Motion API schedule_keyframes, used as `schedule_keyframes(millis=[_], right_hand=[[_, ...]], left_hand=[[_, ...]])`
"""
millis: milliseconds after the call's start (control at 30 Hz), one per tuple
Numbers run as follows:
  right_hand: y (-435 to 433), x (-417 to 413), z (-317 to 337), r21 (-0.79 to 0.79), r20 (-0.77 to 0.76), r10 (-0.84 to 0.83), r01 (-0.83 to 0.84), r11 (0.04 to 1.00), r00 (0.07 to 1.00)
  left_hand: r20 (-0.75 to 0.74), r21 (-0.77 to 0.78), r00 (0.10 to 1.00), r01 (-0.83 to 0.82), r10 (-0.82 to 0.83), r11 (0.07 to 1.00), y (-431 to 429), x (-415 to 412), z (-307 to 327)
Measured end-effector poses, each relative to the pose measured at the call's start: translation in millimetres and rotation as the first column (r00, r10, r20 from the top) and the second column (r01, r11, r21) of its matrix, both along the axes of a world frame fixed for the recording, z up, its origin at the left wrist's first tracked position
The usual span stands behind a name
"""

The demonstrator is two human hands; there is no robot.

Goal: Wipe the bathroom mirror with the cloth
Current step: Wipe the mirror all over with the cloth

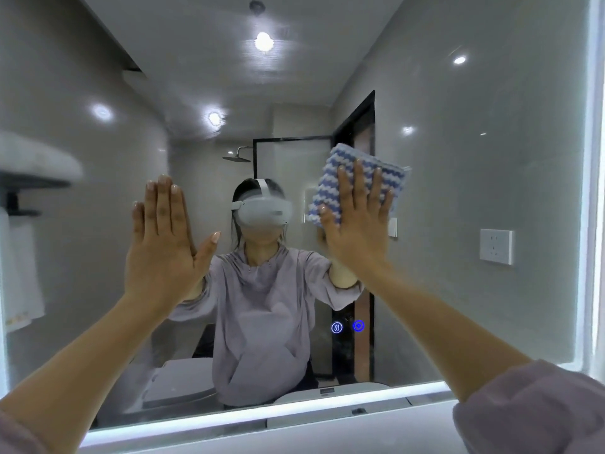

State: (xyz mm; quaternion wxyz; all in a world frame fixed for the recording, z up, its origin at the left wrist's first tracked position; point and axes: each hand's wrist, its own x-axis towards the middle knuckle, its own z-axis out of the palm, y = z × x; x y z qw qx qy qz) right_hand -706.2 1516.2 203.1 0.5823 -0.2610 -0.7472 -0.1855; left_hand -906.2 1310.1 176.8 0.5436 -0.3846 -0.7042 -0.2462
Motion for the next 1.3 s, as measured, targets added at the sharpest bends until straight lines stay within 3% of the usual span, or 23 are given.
schedule_keyframes(millis=[300,667,1000,1300], right_hand=[[-63.9,-47.3,-46.9,0.134,0.291,0.035,-0.077,0.988,0.956],[-46.1,-34.3,-43.6,0.217,0.353,0.032,-0.115,0.969,0.935],[28.7,37.0,-29.7,0.219,0.223,-0.053,0.003,0.976,0.973],[51.9,80.6,-28.8,-0.101,0.015,-0.024,0.025,0.995,1.0]], left_hand=[[0.005,-0.011,1.0,0.009,-0.009,1.0,-0.8,-1.1,-0.9],[-0.002,-0.022,1.0,-0.001,0.001,1.0,-2.2,-2.1,0.9],[-0.034,0.0,0.999,-0.027,0.027,1.0,1.0,-8.7,1.0],[-0.041,0.022,0.999,-0.014,0.015,1.0,2.5,-7.4,0.8]])
